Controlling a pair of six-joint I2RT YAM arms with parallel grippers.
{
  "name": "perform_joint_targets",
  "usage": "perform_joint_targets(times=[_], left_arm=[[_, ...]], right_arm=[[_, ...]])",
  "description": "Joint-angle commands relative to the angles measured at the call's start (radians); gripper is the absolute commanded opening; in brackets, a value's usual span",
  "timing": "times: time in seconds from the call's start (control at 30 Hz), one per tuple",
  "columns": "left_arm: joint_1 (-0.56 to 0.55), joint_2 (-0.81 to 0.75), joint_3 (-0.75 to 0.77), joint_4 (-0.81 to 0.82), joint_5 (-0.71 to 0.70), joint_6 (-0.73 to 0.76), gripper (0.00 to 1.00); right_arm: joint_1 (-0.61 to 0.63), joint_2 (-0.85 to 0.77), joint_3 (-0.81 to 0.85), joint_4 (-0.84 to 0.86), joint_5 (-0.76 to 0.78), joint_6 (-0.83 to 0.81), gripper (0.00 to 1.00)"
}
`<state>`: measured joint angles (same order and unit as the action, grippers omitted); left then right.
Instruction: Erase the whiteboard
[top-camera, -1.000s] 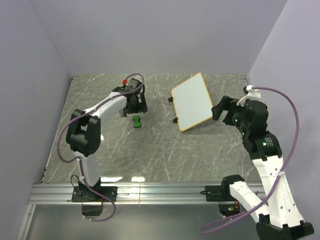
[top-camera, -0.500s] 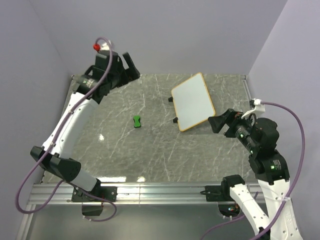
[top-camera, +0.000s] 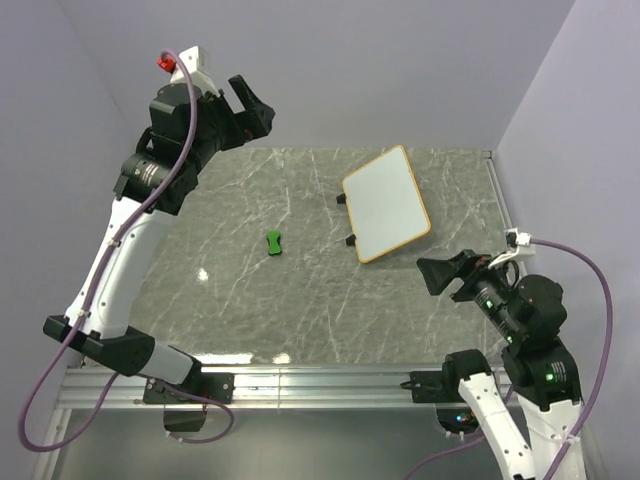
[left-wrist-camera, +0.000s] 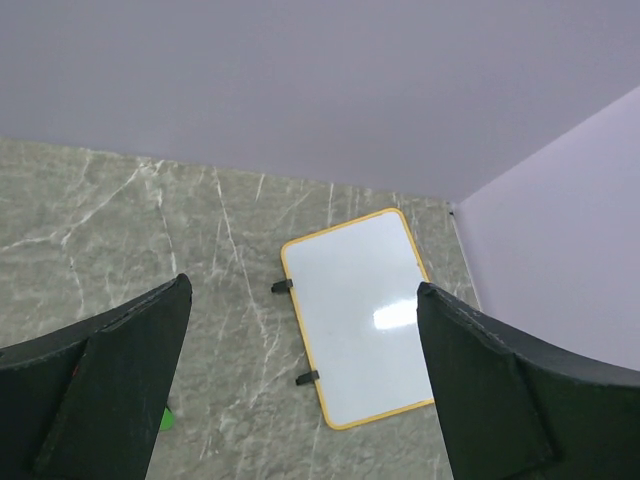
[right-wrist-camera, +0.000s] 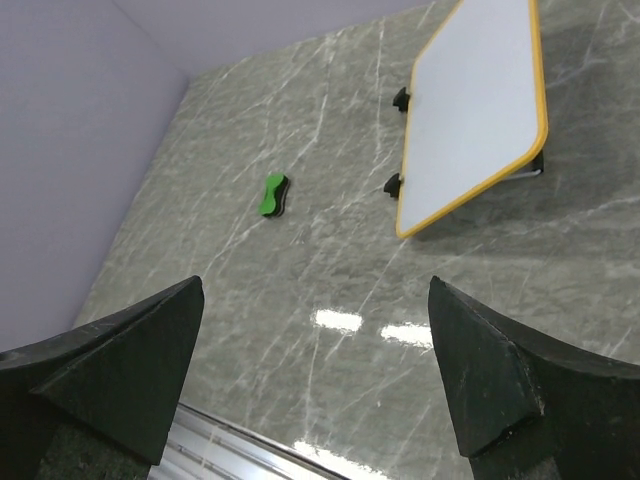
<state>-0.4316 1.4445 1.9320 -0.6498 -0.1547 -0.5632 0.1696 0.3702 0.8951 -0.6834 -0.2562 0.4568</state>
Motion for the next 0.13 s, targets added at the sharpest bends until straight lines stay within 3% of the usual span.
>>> perform_joint_targets(times=[0.0,0.1], left_arm=[[0.01,0.02,0.013,0.02,0.079,0.042,0.98],[0.01,0.022,-0.011,0.035,0.072,0.039,0.99]], right_arm=[[0.001,-0.016,-0.005,-0.025,-0.029,0.003,1.0],[-0.001,-0.025,0.001,-0.056,-0.023,-0.015,1.0]])
